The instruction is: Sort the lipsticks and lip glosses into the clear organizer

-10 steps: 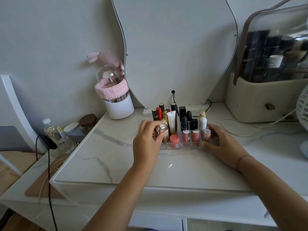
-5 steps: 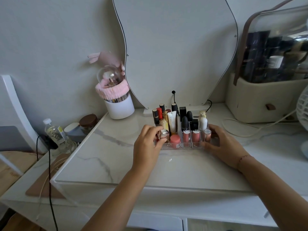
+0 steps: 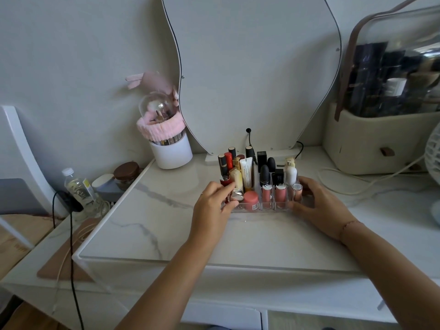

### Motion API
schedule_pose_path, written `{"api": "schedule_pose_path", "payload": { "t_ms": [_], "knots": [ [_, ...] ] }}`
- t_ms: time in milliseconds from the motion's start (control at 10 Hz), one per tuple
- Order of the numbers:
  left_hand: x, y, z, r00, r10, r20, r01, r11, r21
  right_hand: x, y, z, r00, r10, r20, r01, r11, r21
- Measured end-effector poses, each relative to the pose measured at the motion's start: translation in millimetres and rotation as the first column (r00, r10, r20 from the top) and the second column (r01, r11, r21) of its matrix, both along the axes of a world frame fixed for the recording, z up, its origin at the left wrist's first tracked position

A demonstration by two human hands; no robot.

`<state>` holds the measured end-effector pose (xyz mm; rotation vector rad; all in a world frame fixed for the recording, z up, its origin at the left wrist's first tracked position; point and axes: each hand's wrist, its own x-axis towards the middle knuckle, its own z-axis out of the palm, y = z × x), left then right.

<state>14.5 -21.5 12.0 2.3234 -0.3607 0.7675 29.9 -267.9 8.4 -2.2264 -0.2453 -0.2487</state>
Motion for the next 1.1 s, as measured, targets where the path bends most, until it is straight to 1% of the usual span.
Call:
{"api": "schedule_pose_path", "payload": {
  "t_ms": [200, 300, 400, 500, 600, 700, 800, 900, 1000, 1100],
  "knots": [
    [-1, 0, 0, 1.000, -0.003, 0.000, 0.003, 0.999, 0.037, 0, 0, 0, 1.000, 0.004, -0.011, -0.004, 1.000, 0.006],
    [-2, 0, 0, 1.000, 0.001, 0.001, -0.001, 1.000, 0.028, 0, 0, -1, 1.000, 0.006, -0.015, -0.005, 1.000, 0.012],
    [-2, 2, 1, 1.000, 0.016, -0.003, -0.016, 0.998, -0.058, 0, 0, -1, 1.000, 0.000, -0.020, 0.000, 1.000, 0.000],
    [-1, 9, 0, 0.994, 0.107, -0.018, -0.109, 0.974, -0.197, 1, -1, -1, 1.000, -0.001, -0.015, 0.001, 1.000, 0.008],
    [2, 13, -4, 0.977, 0.085, -0.193, -0.138, 0.950, -0.280, 1, -1, -2, 1.000, 0.003, -0.016, -0.003, 1.000, 0.006],
    [4, 12, -8, 0.965, 0.008, -0.261, -0.092, 0.947, -0.308, 2, -1, -2, 1.000, 0.005, -0.010, -0.005, 1.000, -0.003],
    [7, 14, -9, 0.968, -0.006, -0.251, -0.078, 0.944, -0.321, 2, -3, -1, 1.000, 0.007, -0.020, -0.007, 1.000, 0.007],
    [2, 12, -10, 0.968, -0.012, -0.249, -0.070, 0.946, -0.317, 1, -2, -2, 1.000, 0.007, -0.012, -0.007, 1.000, -0.016],
    [4, 13, -4, 0.948, -0.016, -0.317, -0.092, 0.942, -0.322, 1, -1, 6, 0.999, -0.009, -0.047, 0.008, 1.000, -0.029],
    [-17, 11, -20, 0.935, 0.081, -0.345, -0.175, 0.952, -0.252, -7, 3, 5, 0.999, -0.025, -0.044, 0.024, 1.000, -0.019]
  ]
}}
